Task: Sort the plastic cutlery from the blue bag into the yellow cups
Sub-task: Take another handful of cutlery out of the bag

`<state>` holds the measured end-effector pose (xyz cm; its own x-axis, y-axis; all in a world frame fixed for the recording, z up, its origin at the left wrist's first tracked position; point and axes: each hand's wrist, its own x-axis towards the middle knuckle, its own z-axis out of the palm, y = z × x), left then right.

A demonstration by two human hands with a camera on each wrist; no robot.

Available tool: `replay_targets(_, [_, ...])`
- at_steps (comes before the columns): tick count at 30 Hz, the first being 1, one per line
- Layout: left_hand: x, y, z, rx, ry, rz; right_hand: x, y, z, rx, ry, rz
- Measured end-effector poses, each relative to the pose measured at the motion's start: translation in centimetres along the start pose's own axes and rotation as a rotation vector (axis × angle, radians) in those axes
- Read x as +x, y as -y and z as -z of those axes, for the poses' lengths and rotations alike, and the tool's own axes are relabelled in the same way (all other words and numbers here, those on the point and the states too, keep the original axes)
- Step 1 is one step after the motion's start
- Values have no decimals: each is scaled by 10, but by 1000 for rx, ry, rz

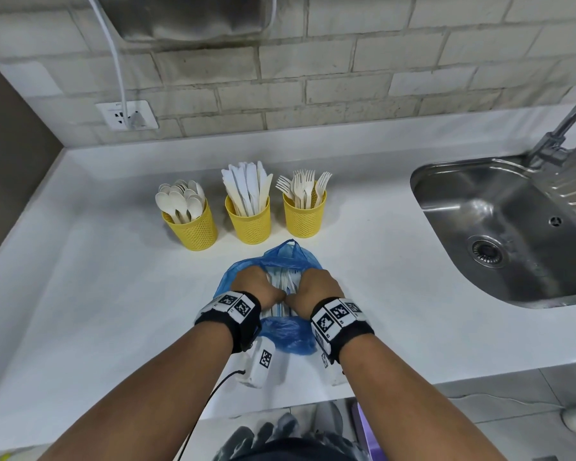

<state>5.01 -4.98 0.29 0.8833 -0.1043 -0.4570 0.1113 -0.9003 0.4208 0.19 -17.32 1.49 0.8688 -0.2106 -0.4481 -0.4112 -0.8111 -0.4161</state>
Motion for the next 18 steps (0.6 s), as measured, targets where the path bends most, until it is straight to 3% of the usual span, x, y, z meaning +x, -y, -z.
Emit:
replay_targets(10, [-3, -6, 1, -70, 16, 2, -1, -11, 3, 97, -48, -24])
replay_targets(18, [-1, -10, -2, -155, 30, 24, -2, -12, 10, -21, -43, 57])
